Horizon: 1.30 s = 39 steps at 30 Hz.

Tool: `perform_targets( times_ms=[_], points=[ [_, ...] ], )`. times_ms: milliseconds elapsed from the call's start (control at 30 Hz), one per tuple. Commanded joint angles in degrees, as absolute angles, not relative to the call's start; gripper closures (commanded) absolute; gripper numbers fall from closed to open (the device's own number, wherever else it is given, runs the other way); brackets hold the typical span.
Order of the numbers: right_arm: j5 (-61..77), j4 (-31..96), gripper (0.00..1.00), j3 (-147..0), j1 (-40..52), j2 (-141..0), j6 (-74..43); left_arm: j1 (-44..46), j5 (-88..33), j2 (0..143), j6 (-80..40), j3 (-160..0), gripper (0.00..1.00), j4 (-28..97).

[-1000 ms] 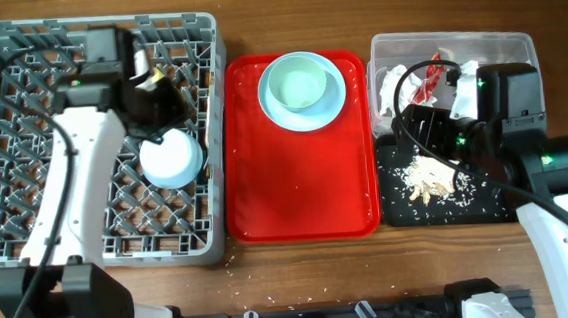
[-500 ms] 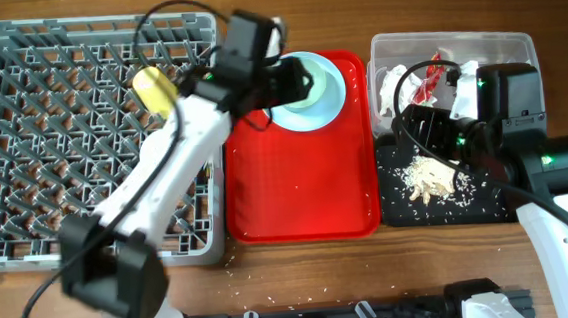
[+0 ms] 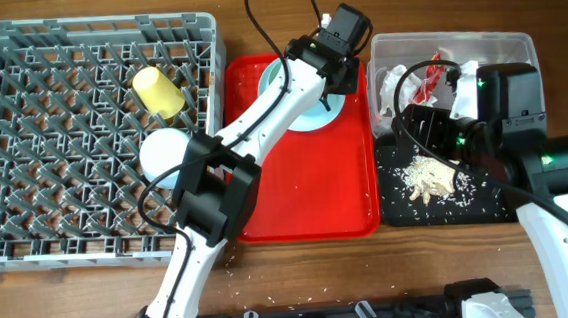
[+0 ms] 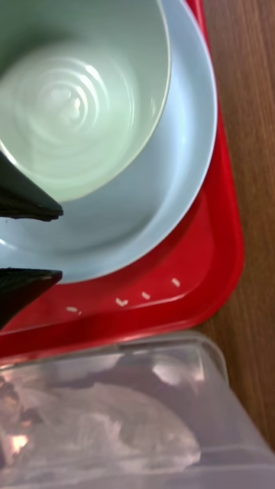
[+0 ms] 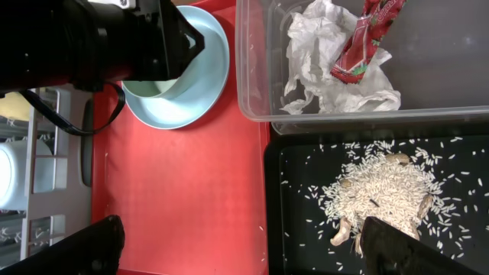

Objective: Sort waste into correct bins and load items into the dishwasher rack
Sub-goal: 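Grip the green bowl rim with the left gripper and lift, then place the green bowl in the rack beside the yellow cup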

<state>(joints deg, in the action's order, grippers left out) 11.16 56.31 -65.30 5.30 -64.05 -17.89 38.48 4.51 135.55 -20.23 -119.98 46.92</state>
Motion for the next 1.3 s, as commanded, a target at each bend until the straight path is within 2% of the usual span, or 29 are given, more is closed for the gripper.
perform_targets(
  times_ms=[0,167,233,300,367,467,600,733,767,800,933,1100,1267],
  points=[
    [11.7,56.2,0.00,-65.6,5.2,-63.4,-18.1,37.7,7.6,137.1,-19.2,-120.6,0.78,47.0],
    [11.7,56.2,0.00,-65.6,5.2,-63.4,-18.1,37.7,8.2,139.2,-19.2,-120.3,0.75,47.9],
    [11.7,56.2,0.00,-65.6,5.2,-63.4,-18.1,37.7,11.5,139.3,-19.2,-120.3,0.82,48.7],
    [11.7,56.2,0.00,-65.6,5.2,-63.4,-18.1,37.7,12.6,139.3,-19.2,-120.3,0.82,48.8],
    [11.7,56.2,0.00,-65.6,5.2,-63.4,-18.1,37.7,12.5,139.3,-19.2,-120.3,0.96,49.6],
    [11.7,56.2,0.00,-65.6,5.2,-63.4,-18.1,37.7,12.5,137.5,-19.3,-120.4,0.96,49.9],
    [11.7,56.2,0.00,-65.6,5.2,-63.4,-18.1,36.4,8.2,125.9,-19.3,-120.4,0.96,50.0],
    [11.7,56.2,0.00,-65.6,5.2,-63.4,-18.1,25.1,-9.5,112.8,-19.3,-120.4,0.96,50.0],
    [11.7,56.2,0.00,-65.6,5.2,-63.4,-18.1,20.4,-16.9,111.7,-19.5,-120.4,0.96,50.0],
    [11.7,56.2,0.00,-65.6,5.2,-63.4,-18.1,13.1,-31.3,111.5,-20.5,-120.4,0.96,50.0],
    [11.7,56.2,0.00,-65.6,5.2,-63.4,-18.1,-1.4,-56.0,116.0,-23.9,-120.4,0.96,50.0],
    [11.7,56.2,0.00,-65.6,5.2,-63.4,-18.1,-7.8,-73.0,124.8,-24.1,-120.3,0.96,47.9],
    [11.7,56.2,0.00,-65.6,5.2,-63.4,-18.1,-7.4,-74.4,130.4,-24.6,-120.3,0.96,45.4]
  ],
)
